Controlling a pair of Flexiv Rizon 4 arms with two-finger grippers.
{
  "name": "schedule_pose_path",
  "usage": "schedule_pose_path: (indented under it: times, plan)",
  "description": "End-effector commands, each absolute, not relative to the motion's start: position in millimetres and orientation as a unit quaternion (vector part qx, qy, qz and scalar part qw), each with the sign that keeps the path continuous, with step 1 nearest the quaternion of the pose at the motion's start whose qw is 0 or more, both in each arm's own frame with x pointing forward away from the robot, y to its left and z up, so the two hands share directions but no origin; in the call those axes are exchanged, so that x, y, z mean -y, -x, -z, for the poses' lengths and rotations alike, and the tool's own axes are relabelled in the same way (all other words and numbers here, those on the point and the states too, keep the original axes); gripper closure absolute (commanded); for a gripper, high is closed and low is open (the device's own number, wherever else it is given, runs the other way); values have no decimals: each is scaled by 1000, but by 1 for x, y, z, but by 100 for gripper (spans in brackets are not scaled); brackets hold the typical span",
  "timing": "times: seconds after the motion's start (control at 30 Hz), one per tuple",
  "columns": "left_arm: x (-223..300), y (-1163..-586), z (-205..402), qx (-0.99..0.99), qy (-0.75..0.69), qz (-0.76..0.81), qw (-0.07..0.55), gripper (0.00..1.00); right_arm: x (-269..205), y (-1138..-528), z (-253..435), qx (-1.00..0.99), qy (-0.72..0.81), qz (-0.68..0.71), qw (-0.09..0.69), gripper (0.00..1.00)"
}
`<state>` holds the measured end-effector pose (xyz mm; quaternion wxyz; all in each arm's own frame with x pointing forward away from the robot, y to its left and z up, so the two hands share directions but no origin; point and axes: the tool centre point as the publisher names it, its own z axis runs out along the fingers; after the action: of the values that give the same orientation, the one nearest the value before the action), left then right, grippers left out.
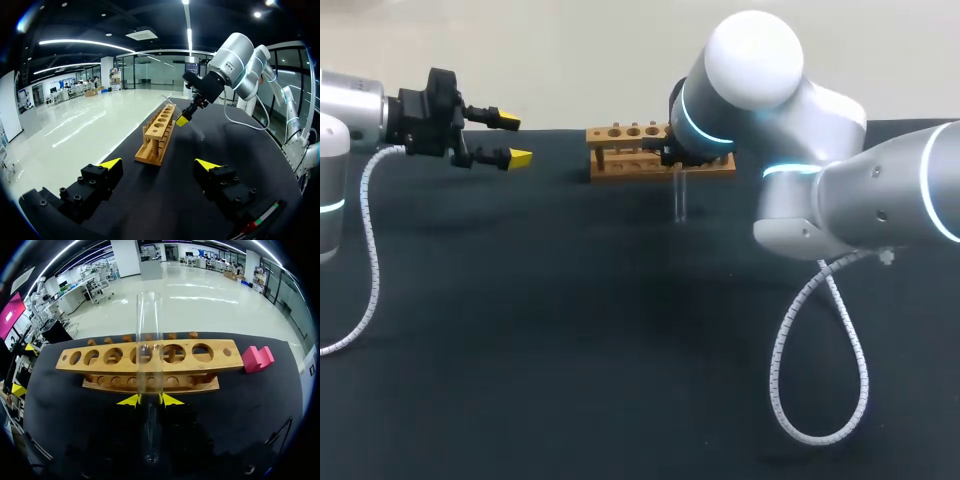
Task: Grasp the test tube, adjust it, and insert it.
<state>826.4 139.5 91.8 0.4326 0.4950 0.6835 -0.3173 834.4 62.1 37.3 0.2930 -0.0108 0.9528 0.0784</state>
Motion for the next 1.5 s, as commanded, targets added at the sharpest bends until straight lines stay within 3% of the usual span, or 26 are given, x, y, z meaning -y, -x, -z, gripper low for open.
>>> schedule_pose_path:
  times: [0.03, 1.5]
  plan:
    - [-140, -825, -91, -682, -495, 316, 436, 0, -62, -833, -37, -952, 5, -77, 297, 100]
    - [-140, -825, -91, -682, -495, 316, 436, 0, -43, -750, -152, -906, -69, -61, 412, 100]
